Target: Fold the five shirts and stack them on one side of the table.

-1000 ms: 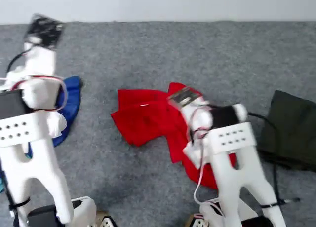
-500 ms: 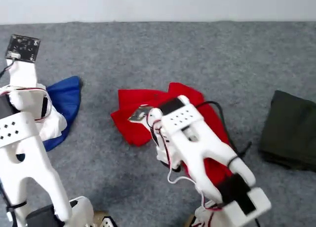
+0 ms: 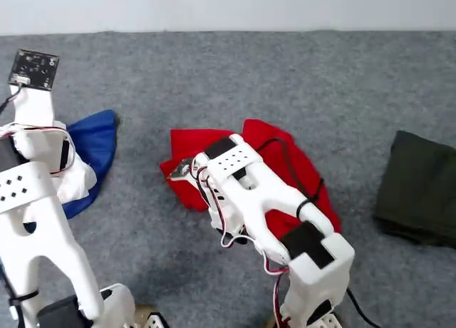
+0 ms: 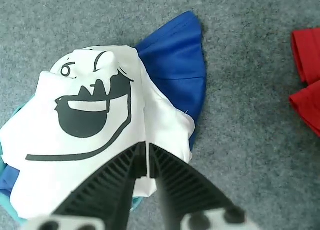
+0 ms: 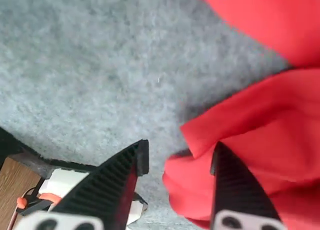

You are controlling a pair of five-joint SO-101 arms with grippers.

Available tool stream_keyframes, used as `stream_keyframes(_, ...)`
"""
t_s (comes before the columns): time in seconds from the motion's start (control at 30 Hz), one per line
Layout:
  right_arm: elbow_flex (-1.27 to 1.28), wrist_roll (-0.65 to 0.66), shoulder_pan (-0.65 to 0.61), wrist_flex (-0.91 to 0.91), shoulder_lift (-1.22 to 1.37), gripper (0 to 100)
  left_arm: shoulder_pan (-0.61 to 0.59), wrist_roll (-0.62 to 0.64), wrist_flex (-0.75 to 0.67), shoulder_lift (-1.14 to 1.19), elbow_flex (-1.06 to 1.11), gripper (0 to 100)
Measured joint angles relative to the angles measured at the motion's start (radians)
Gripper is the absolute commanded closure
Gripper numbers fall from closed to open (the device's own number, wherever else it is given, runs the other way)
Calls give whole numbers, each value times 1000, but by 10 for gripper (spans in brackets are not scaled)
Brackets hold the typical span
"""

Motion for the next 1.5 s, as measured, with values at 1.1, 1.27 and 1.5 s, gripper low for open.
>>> stream_keyframes(1.1,-41,55,112,-35,94,790,0,0,-20,0,0,982)
stream_keyframes(1.27,-20,58,86,-68,126,790,0,0,-20,0,0,982)
stream_keyframes(1.5,-17,57,55,-86,184,890,0,0,-20,0,0,982)
